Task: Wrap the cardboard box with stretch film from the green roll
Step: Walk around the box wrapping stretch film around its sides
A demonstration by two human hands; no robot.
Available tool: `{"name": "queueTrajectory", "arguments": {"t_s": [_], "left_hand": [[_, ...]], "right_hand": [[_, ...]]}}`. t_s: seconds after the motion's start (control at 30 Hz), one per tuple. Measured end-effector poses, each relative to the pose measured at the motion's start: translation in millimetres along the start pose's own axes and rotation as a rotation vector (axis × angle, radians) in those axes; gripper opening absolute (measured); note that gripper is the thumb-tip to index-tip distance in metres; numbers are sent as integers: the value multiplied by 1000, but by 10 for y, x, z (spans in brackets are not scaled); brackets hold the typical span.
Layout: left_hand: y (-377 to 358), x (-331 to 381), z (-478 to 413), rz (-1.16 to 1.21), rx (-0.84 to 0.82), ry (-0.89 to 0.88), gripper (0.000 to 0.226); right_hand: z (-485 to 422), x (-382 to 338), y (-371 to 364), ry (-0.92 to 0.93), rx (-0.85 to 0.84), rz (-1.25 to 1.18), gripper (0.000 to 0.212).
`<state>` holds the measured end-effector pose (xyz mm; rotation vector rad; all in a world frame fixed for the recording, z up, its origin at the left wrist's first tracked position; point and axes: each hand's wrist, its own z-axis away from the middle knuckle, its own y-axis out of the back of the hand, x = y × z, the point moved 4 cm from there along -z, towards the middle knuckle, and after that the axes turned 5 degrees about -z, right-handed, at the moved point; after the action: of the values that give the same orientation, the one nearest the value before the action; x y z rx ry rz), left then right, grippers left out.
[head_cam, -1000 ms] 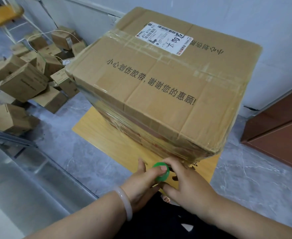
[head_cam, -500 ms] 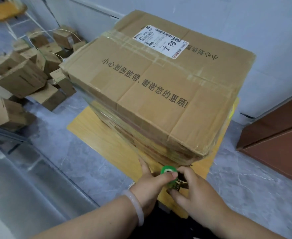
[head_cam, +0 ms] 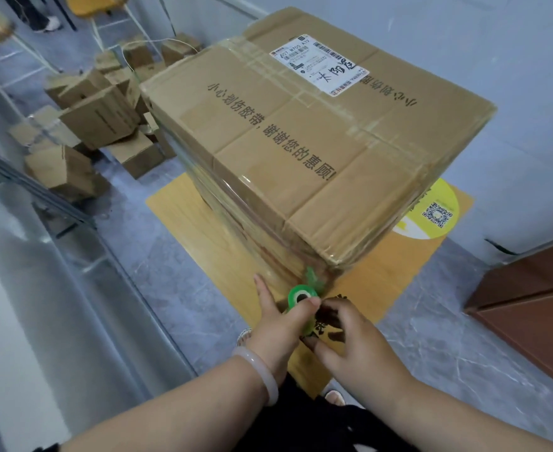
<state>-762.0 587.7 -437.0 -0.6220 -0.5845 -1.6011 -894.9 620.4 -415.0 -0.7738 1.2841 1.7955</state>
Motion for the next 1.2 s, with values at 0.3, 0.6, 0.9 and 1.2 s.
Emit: {"name": "queueTrajectory", "arguments": {"t_s": [0.3,0.6,0.9,1.2], "left_hand": [[-181,29,3,96,-142,-73,145],[-172,3,21,41,-178,-84,145],[-255,-26,30,163,-162,-81,151],[-469,-142,155,362,-223,59,149]], "right_hand": [[-44,-10,120,76,73,34,49],[-100,-29,150,98,98,83,46],[-116,-28,212,121,165,181,44],[-79,-1,312,6,184,179,49]]}}
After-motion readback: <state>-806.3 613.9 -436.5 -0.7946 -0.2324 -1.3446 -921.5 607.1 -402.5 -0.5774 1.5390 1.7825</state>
